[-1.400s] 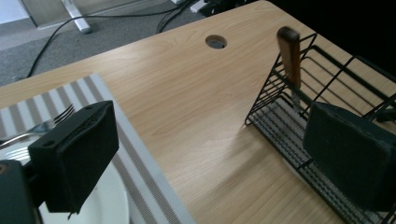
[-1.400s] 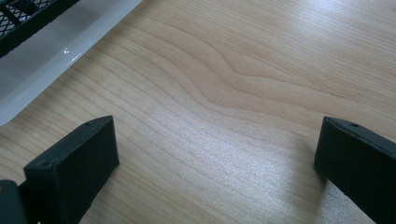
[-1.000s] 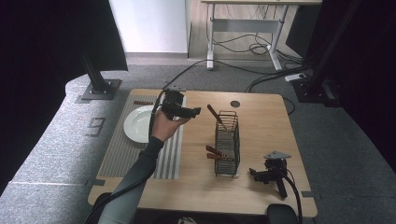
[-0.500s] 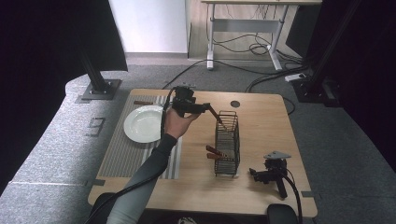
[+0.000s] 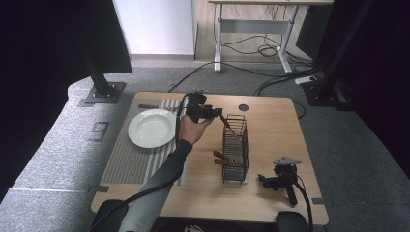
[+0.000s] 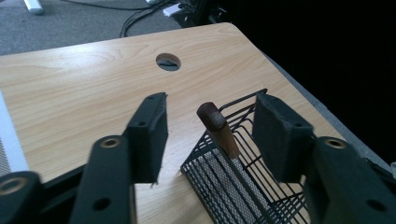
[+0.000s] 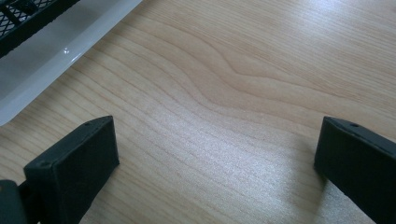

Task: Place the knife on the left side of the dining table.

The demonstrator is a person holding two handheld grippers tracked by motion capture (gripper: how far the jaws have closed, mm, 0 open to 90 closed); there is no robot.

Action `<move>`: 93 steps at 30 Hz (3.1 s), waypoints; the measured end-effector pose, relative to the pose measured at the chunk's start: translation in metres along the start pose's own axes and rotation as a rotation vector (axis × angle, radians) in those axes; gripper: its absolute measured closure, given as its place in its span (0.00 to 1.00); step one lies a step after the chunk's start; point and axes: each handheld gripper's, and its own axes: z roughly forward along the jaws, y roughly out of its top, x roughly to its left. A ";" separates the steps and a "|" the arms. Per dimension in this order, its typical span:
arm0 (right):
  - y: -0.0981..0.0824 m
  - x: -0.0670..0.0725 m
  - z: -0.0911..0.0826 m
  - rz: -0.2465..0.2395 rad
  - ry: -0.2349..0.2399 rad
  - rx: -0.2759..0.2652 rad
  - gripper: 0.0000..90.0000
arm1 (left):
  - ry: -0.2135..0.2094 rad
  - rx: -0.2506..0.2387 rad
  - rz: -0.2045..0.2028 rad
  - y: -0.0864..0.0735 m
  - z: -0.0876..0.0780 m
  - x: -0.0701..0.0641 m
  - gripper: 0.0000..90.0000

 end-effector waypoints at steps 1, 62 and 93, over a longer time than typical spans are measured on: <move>0.000 0.000 0.000 0.000 0.000 0.000 0.00 | -0.006 -0.009 -0.003 -0.001 0.002 0.000 0.58; 0.000 0.000 0.000 0.003 0.002 0.002 0.00 | -0.145 -0.208 -0.034 0.026 -0.091 0.004 0.90; 0.000 0.000 0.000 0.004 0.002 0.002 0.00 | -0.009 -0.309 -0.156 -0.058 -0.170 0.079 0.90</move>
